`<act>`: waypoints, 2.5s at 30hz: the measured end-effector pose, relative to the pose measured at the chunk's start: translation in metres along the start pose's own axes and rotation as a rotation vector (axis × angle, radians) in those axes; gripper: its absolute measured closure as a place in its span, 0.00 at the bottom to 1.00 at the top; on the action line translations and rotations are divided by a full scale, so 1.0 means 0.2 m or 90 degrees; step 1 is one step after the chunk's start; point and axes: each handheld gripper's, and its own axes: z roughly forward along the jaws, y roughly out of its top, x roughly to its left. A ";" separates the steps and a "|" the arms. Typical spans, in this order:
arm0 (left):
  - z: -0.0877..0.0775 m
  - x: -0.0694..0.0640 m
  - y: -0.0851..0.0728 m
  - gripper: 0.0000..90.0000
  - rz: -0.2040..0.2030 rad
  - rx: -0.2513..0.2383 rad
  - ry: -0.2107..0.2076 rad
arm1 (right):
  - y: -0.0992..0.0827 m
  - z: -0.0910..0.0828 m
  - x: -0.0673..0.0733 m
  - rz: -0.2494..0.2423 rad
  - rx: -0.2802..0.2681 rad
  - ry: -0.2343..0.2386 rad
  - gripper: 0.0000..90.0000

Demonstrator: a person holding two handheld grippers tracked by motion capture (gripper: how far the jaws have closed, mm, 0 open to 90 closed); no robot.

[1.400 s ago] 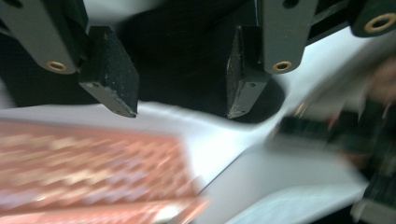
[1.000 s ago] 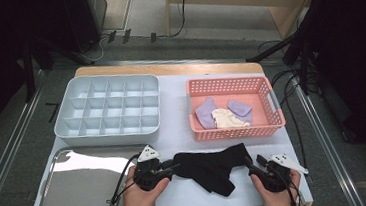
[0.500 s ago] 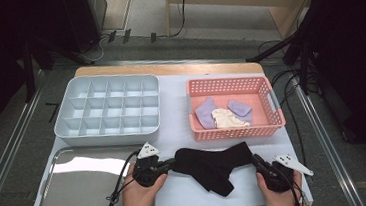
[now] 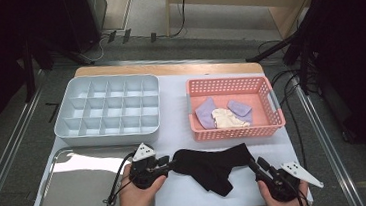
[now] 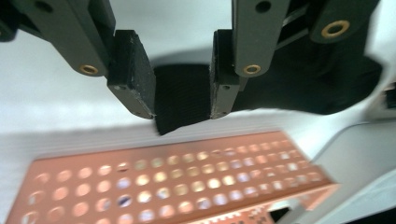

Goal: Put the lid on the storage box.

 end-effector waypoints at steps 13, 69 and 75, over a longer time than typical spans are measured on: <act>-0.03 -0.06 0.01 0.73 0.014 -0.024 -0.005 | -0.11 0.01 0.30 -0.067 0.085 0.133 0.71; 0.02 -0.09 -0.02 0.67 0.019 0.003 -0.024 | -0.09 -0.03 0.31 -0.059 0.053 0.111 0.99; 0.03 -0.08 -0.02 0.67 0.015 0.009 -0.015 | -0.04 -0.07 0.26 -0.019 0.015 0.140 0.98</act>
